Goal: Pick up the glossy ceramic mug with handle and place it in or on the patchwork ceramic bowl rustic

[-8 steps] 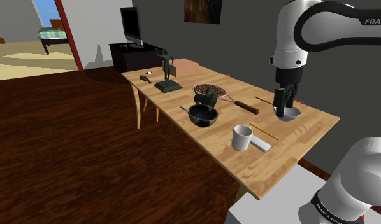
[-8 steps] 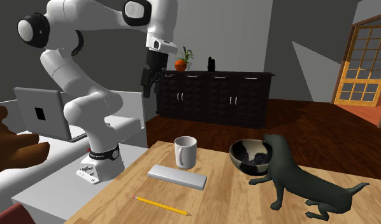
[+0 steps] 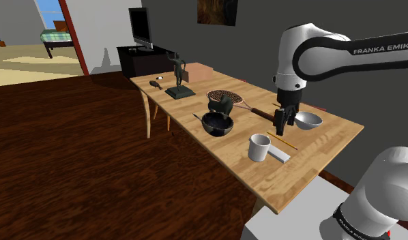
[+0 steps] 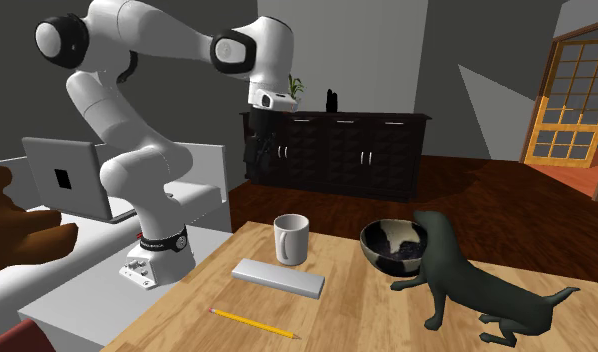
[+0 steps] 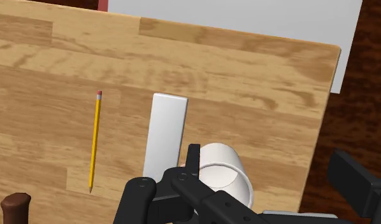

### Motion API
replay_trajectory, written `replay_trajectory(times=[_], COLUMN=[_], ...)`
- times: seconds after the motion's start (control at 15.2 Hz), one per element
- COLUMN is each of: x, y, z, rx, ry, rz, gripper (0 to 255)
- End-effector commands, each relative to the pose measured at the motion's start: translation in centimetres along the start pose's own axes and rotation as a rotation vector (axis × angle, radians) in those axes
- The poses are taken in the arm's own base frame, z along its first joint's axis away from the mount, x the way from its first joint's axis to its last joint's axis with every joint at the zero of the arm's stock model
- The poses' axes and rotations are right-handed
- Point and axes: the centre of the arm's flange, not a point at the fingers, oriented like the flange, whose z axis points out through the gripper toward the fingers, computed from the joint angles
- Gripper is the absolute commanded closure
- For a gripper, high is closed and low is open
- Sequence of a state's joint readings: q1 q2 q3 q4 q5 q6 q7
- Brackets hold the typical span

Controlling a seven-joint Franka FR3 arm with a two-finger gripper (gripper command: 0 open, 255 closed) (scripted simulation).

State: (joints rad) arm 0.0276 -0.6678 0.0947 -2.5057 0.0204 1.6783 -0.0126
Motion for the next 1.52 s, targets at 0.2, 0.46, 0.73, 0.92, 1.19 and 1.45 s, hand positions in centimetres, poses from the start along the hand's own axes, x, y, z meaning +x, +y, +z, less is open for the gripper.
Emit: replay_trajectory(times=[0.2,0.46,0.73,0.92,1.19,1.45], x=[4.2,7.7,9.3,9.5,9.7,9.7], y=[-1.0,-1.8,-2.1,-2.1,-2.1,-2.1], z=[4.3,7.5,9.9,11.5,12.8,12.9], rx=[-0.005,-0.01,-0.012,-0.012,-0.012,-0.012], ry=[0.057,0.098,0.115,0.115,0.115,0.115], rz=[-0.001,-0.002,-0.002,-0.002,-0.002,-0.002], gripper=[0,0,0,0,0,0])
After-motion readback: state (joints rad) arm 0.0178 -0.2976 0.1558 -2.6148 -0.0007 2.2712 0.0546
